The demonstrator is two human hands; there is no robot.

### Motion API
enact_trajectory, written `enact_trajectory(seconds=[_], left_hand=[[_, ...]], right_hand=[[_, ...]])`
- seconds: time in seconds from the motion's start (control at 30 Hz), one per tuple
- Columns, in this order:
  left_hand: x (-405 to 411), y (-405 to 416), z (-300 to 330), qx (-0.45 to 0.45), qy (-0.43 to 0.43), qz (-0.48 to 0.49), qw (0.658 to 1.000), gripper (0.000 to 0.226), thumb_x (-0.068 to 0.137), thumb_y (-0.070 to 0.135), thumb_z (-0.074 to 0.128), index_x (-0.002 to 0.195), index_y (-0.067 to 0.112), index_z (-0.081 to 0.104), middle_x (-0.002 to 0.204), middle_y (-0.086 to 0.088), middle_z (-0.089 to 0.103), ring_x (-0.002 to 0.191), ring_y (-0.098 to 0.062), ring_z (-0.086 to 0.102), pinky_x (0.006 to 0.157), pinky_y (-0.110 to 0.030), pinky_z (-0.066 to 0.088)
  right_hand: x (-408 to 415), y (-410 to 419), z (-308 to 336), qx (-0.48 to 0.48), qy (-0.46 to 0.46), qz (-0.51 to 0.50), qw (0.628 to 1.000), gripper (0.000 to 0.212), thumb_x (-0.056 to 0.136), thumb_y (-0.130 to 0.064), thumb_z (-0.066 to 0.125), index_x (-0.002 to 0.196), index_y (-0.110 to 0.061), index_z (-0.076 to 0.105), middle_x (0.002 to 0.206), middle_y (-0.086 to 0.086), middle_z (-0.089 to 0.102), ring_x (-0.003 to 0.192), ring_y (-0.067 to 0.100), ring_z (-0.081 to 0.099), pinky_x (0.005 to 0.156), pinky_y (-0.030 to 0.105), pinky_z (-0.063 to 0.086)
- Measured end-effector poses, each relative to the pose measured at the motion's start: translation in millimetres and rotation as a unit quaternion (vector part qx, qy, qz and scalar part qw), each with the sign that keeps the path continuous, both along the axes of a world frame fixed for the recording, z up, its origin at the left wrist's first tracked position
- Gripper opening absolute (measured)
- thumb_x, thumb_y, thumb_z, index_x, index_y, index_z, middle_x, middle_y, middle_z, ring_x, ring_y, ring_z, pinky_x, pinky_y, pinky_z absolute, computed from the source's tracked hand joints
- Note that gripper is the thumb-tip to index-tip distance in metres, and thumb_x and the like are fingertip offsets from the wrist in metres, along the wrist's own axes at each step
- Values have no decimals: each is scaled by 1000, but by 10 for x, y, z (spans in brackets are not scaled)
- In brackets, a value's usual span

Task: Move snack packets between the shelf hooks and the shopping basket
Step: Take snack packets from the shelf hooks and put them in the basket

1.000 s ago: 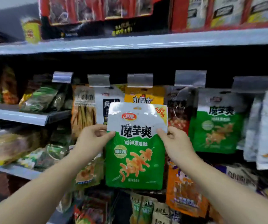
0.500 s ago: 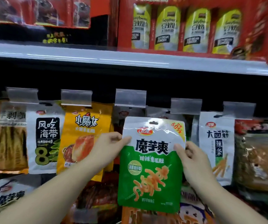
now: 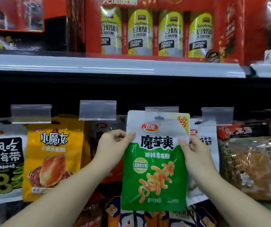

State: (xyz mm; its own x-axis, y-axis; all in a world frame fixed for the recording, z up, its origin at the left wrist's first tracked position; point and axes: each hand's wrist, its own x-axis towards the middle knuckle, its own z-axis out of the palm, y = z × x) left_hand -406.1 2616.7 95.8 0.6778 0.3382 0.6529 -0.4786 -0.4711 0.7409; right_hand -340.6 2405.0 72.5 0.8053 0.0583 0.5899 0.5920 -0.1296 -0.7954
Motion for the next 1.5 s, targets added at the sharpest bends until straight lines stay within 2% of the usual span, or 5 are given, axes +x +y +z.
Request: enact_trajectory(seconds=[0.17, 0.83, 1.1, 1.27, 1.5], left_hand=[[128, -6, -52, -12, 3, 5, 1000, 36, 85, 30, 69, 66, 1, 63, 63, -22, 61, 58, -22, 51, 59, -37, 41], [699, 149, -129, 11, 91, 146, 985, 34, 83, 41, 69, 70, 9, 71, 78, -9, 73, 77, -28, 68, 77, -35, 55], [545, 196, -182, 100, 111, 183, 972, 31, 86, 46, 62, 70, 20, 66, 67, 0, 69, 70, -16, 67, 71, -31, 55], [300, 217, -208, 168, 119, 215, 955, 29, 87, 50, 59, 70, 27, 65, 62, 8, 67, 66, -12, 65, 63, -34, 57], [-487, 583, -255, 268, 154, 266, 913, 26, 90, 50, 55, 74, 30, 61, 71, 13, 64, 63, -11, 61, 52, -29, 52]], right_hand=[[104, 14, 13, -4, 16, 0, 1000, 21, 96, -33, 49, 87, -14, 52, 88, 22, 59, 83, 35, 59, 82, 42, 47], [843, 225, 48, -63, 31, -41, 997, 28, 95, -34, 53, 87, -7, 48, 55, 2, 36, 48, 17, 31, 50, 28, 25], [651, 239, -99, -109, -47, -81, 990, 50, 85, -4, 65, 125, -13, 37, 110, 1, 54, 97, 16, 54, 86, 30, 46], [514, 229, -131, -249, -120, -132, 952, 53, 87, -2, 60, 135, -8, 39, 149, 10, 25, 139, 26, 25, 112, 26, 19], [126, 373, -78, -416, -202, -195, 865, 34, 93, -17, 52, 127, -10, 49, 143, 9, 36, 133, 24, 29, 110, 38, 29]])
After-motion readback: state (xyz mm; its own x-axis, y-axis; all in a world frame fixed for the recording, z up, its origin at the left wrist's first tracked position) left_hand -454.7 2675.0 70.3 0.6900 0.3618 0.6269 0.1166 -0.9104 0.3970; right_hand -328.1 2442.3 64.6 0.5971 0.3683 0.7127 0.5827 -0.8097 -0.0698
